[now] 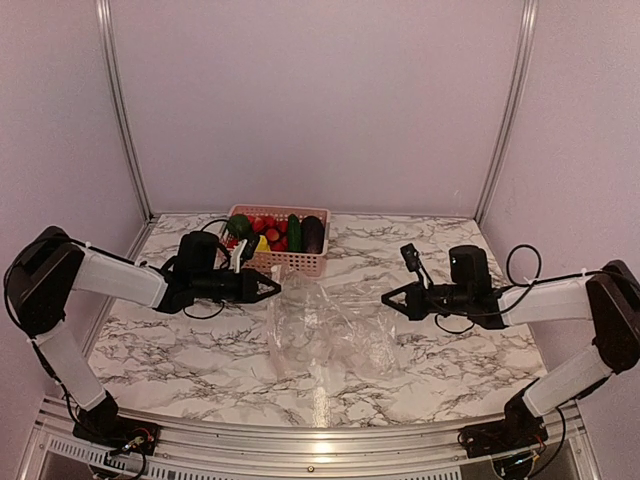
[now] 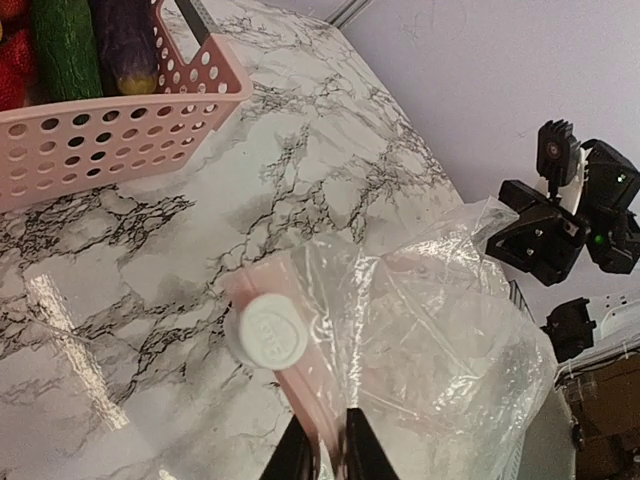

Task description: Open the zip-top bag and remove the fake food

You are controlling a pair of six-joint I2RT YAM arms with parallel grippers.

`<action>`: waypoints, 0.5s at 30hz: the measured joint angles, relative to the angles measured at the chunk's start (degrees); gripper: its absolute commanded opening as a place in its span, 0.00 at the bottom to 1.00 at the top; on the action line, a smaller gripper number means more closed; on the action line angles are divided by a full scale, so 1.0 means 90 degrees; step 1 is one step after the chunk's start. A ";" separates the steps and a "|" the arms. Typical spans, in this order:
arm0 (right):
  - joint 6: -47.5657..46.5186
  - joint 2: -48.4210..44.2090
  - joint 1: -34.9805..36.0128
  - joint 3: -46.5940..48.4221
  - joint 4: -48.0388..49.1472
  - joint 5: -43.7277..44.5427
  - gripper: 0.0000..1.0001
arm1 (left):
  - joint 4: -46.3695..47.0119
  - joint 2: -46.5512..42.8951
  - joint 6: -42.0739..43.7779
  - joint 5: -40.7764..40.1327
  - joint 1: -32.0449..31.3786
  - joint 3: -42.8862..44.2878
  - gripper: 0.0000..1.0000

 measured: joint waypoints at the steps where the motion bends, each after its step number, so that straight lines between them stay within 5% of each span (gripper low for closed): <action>1: -0.0019 -0.0012 -0.0039 0.0000 -0.0085 0.0104 0.00 | 0.0032 0.0000 -0.0017 0.0002 0.0017 -0.0017 0.00; 8: -0.0005 -0.0236 -0.0923 0.0007 -0.0525 0.0942 0.00 | 0.0015 0.0160 -0.0024 -0.0270 0.0041 0.0097 0.00; 12: -0.0097 -0.0155 -0.1076 0.0175 -0.0855 0.1355 0.00 | -0.0063 0.0617 -0.0024 -0.0372 -0.0061 0.0614 0.37; 15: -0.0260 0.0075 -0.1314 0.0454 -0.1093 0.1858 0.00 | -0.0279 0.0801 -0.0036 -0.0544 -0.0046 0.0940 0.55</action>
